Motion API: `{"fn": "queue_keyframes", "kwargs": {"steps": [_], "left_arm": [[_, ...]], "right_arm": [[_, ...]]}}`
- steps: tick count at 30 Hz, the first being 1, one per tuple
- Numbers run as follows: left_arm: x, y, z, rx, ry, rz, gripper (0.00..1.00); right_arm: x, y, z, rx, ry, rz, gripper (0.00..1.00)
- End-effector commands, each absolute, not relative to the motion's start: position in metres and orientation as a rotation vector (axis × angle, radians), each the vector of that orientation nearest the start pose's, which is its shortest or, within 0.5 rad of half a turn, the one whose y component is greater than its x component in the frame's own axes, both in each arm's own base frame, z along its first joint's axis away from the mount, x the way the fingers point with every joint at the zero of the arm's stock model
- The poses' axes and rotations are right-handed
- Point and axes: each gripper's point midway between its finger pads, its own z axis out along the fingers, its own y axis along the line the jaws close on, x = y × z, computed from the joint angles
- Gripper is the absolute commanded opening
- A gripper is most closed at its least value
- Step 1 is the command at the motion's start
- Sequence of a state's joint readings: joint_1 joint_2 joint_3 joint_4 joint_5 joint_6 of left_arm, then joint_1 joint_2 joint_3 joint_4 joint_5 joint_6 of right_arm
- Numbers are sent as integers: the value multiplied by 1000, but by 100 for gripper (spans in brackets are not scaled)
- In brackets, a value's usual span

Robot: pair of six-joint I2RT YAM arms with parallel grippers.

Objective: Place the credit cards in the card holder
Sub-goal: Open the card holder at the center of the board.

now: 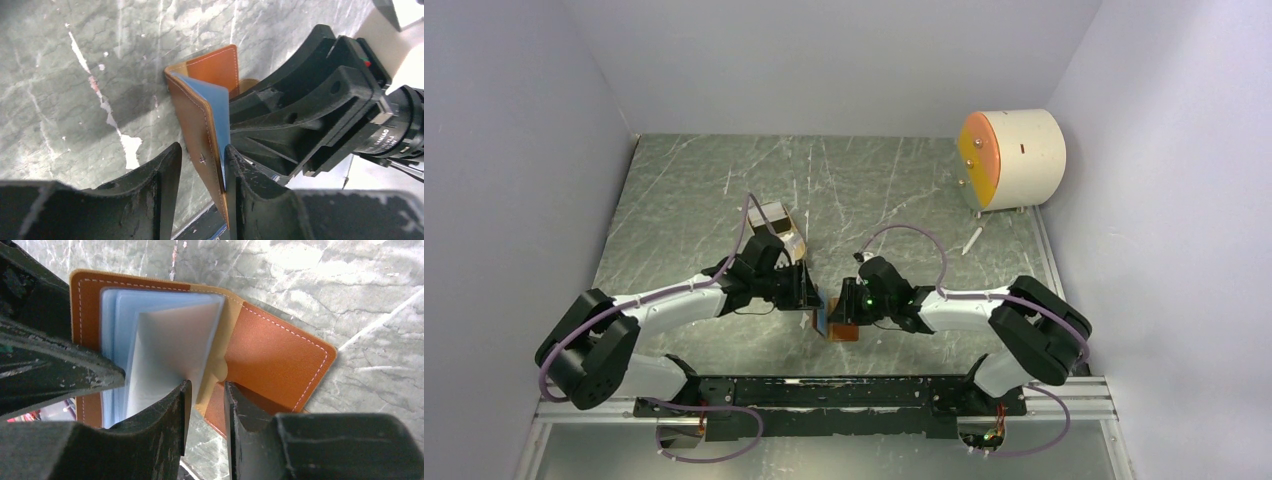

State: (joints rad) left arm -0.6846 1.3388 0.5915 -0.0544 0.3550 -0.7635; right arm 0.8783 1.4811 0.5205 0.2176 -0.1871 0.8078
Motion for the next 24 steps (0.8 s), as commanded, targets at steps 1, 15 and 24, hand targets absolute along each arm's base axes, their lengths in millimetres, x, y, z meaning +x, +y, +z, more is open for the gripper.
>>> {"fn": "queue_keyframes", "kwargs": {"steps": [1,15,24], "left_arm": [[191,-282,77,150,2535,-1138,42],[205,-274,91,106,2552,-1011,9],[205,-263,105,69,2553,-946,9]], "right_arm": [[178,310,30,-223,2520,981,34],[184,306,104,-126,2389,1046,66],[201,316,108,-99,2412,976,70]]}}
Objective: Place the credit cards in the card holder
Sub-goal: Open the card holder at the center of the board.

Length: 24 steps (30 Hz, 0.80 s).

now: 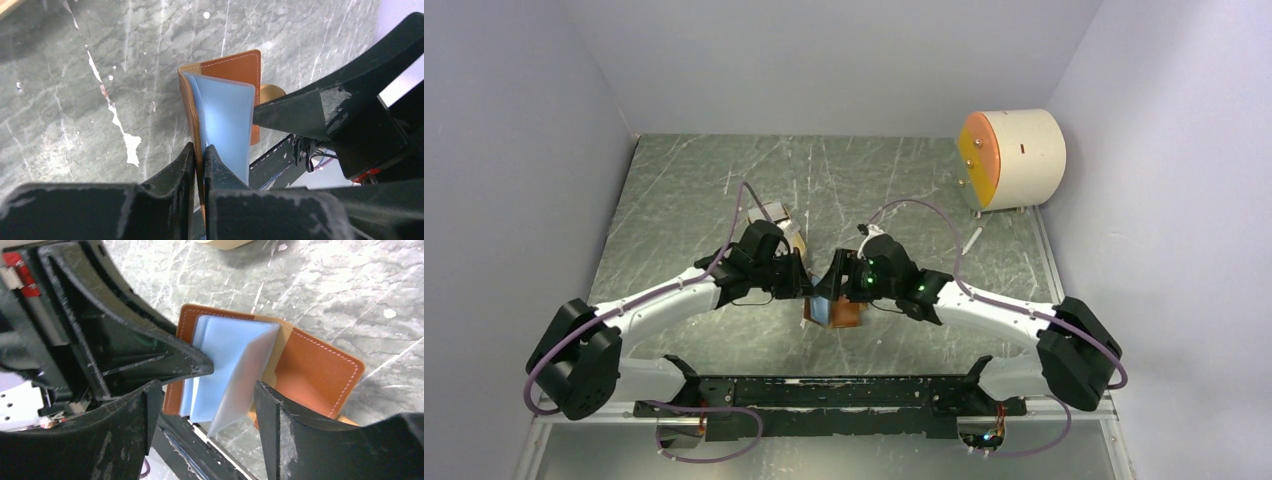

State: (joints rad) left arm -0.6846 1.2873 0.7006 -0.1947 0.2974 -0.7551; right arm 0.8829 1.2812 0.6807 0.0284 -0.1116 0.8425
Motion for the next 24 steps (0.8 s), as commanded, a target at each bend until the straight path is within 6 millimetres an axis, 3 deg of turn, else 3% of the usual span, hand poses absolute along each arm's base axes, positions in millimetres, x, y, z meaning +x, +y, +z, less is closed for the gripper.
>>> {"fn": "queue_keyframes", "kwargs": {"steps": [1,6,10,14,24], "left_arm": [[204,-262,104,66,2553,-938,9],[196,-260,96,74,2540,-979,10],[190,-260,83,61,2565,-1002,12],[188,-258,74,51,2587,-989,15],[191,-257,69,45,2619,-950,34]], "right_arm": [[202,313,102,-100,2430,941,69],[203,284,63,-76,2501,726,56],[197,270,41,-72,2540,655,51],[194,260,32,-65,2548,618,40],[195,262,32,-92,2543,615,38]]}}
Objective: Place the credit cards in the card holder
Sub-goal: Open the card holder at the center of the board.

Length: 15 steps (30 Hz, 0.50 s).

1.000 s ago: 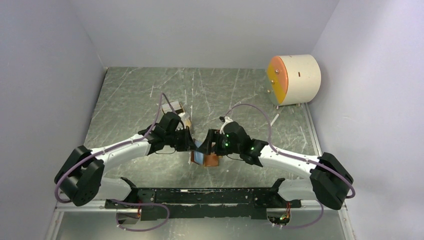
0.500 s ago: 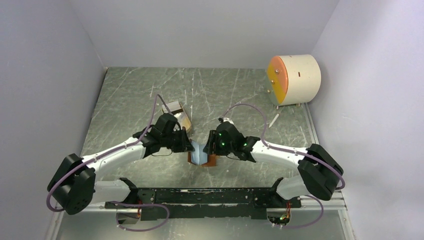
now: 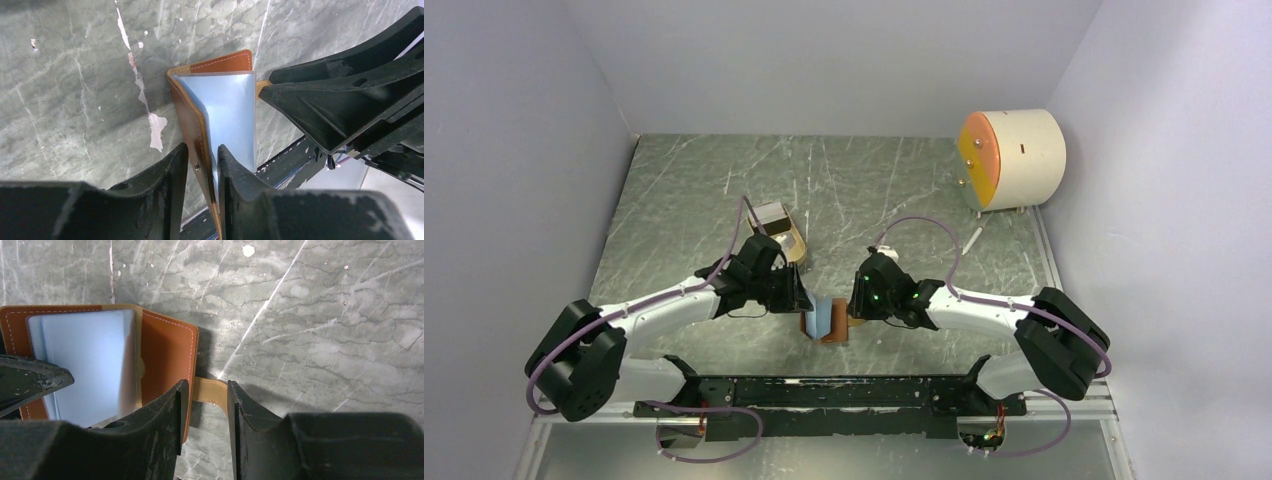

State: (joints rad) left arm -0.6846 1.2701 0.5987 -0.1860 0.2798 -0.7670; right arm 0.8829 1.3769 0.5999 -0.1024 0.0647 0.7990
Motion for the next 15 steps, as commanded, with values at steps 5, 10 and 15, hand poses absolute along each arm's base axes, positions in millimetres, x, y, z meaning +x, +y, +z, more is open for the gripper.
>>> {"fn": "queue_keyframes", "kwargs": {"steps": [5,10,15], "left_arm": [[192,-259,70,52,2623,-952,30],[195,-260,77,47,2605,-960,20],[195,-262,78,45,2603,-975,20]], "right_arm": [[196,270,58,-98,2508,693,36],[188,297,105,-96,2396,952,30],[181,324,136,-92,2305,1155,24]]}}
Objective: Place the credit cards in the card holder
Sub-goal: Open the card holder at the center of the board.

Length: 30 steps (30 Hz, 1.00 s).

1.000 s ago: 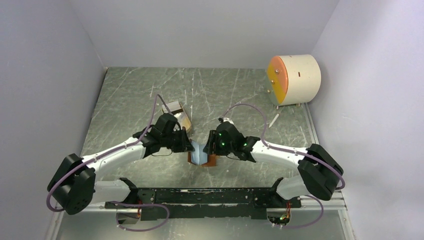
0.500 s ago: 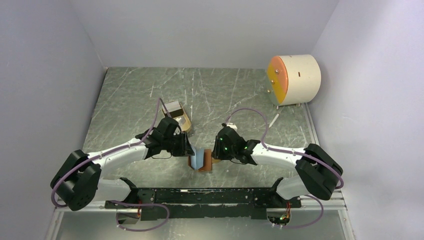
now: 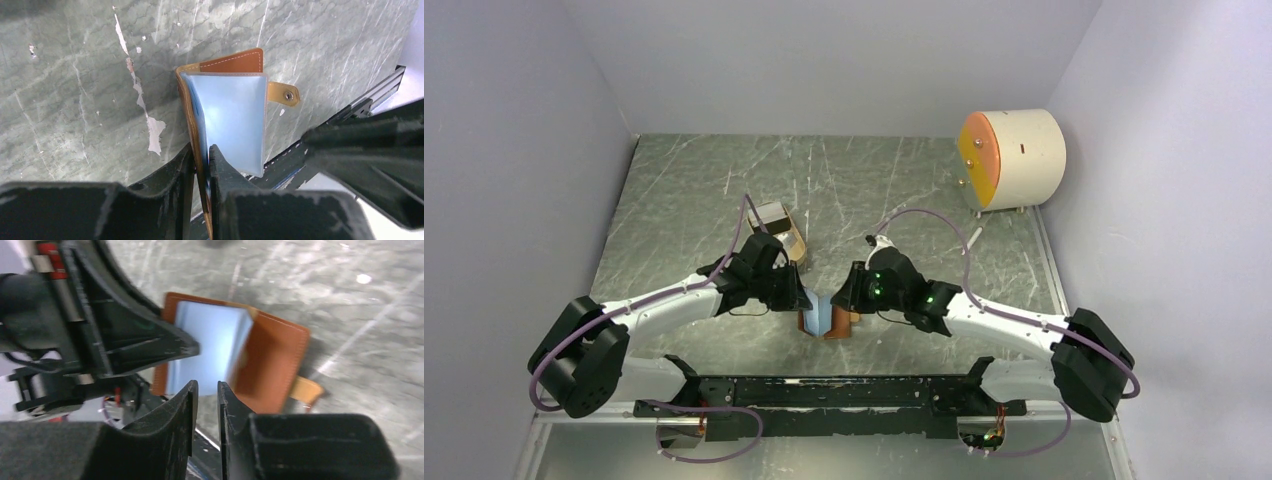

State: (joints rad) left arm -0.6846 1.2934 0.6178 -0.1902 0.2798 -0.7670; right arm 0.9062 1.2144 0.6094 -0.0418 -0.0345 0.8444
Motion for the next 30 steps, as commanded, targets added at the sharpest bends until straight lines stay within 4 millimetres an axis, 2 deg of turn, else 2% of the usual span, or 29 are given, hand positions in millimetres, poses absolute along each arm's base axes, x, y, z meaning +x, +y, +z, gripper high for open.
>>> {"fn": "queue_keyframes", "kwargs": {"steps": [1,3,10,15,19,24,30], "left_arm": [[194,-263,77,44,2605,-981,20],[193,-263,76,45,2607,-988,20],[190,-261,74,43,2607,-993,21],[188,-261,74,44,2605,-1001,23],[187,-263,84,45,2563,-1087,27],[185,-264,96,19,2512,-1199,36],[183,-258,87,23,2565,-1142,37]], "right_arm": [[181,330,139,-96,2294,1181,23],[181,338,138,-102,2297,1201,19],[182,354,106,-125,2381,1173,17],[185,342,67,-125,2481,1005,16],[180,341,50,-128,2514,1011,15],[177,352,59,-136,2480,1113,14],[181,357,70,-134,2447,1143,14]]}}
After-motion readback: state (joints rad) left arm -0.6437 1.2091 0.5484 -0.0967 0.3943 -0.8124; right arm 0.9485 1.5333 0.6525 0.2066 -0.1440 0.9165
